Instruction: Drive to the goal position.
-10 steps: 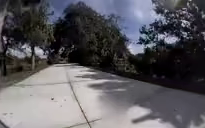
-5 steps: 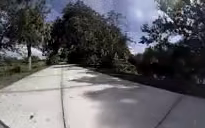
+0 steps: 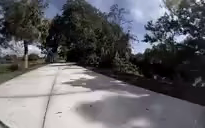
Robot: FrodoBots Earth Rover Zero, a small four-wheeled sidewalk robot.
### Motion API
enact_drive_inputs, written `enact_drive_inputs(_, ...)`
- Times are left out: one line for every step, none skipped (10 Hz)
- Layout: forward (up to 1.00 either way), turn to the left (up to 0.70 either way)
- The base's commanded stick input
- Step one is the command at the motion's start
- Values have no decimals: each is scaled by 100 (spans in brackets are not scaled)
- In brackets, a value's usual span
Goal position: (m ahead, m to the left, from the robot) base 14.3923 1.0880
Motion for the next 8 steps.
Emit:
enact_drive_inputs(85,34)
enact_drive_inputs(85,34)
enact_drive_inputs(85,34)
enact_drive_inputs(85,34)
enact_drive_inputs(85,30)
enact_drive_inputs(85,15)
enact_drive_inputs(85,0)
enact_drive_inputs(85,0)
